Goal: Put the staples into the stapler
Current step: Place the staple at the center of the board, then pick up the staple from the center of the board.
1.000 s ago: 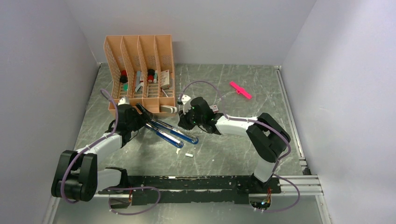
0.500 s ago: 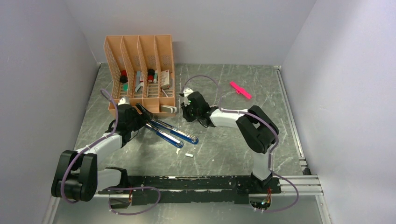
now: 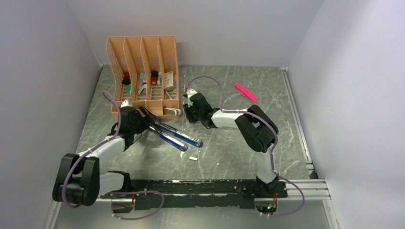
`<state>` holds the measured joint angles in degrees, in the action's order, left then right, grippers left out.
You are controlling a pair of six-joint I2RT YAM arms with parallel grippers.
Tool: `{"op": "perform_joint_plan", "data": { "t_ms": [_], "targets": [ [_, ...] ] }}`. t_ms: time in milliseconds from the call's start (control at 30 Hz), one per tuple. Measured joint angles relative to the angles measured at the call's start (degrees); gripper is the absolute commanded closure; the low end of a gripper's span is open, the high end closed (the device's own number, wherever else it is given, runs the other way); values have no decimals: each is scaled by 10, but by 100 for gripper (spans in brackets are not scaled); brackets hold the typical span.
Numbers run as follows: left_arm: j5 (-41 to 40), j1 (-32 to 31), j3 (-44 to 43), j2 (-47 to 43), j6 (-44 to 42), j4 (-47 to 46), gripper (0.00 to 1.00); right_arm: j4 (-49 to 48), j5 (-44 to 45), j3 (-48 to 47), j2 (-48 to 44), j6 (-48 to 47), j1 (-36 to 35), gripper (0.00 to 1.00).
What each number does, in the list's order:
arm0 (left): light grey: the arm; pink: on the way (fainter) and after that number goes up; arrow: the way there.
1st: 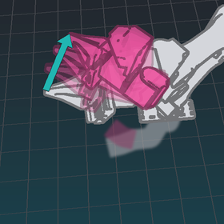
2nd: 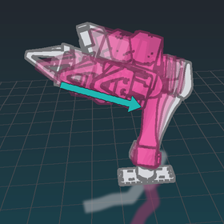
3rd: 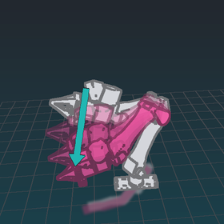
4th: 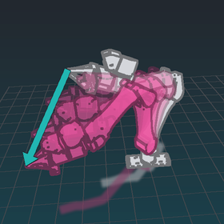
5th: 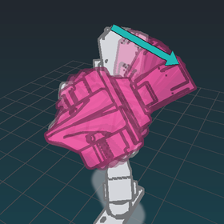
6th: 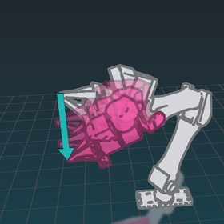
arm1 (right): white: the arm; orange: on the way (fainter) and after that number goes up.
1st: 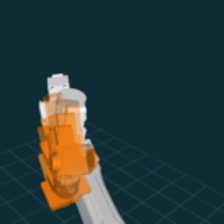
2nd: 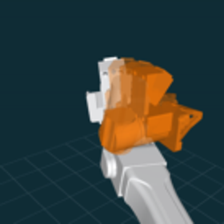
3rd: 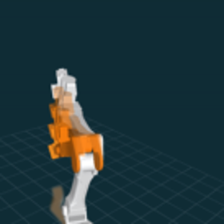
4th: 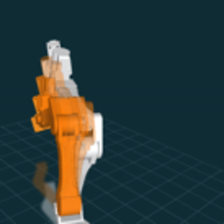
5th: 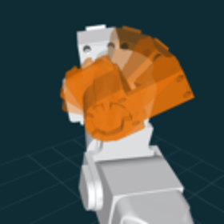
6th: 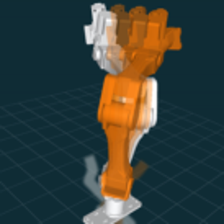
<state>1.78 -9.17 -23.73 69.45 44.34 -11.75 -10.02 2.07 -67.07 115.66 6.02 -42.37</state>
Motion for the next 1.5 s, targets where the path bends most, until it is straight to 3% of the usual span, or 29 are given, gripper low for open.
{"op": "perform_joint_plan", "data": {
  "t_ms": [233, 533, 900, 1500],
  "targets": [
    [0, 0, 0, 0, 0, 0, 20, -49, -12, 37, -10, 0, 2, 54],
    [0, 0, 0, 1, 0, 0, 20, -166, -16, 153, -53, -3, 3, 54],
    [0, 0, 0, 1, 0, -1, 20, -271, -27, 206, -51, -10, 5, 59],
    [0, 0, 0, 2, 0, -3, 20, -292, -12, 211, -43, -36, -3, 72]
  ]
}}
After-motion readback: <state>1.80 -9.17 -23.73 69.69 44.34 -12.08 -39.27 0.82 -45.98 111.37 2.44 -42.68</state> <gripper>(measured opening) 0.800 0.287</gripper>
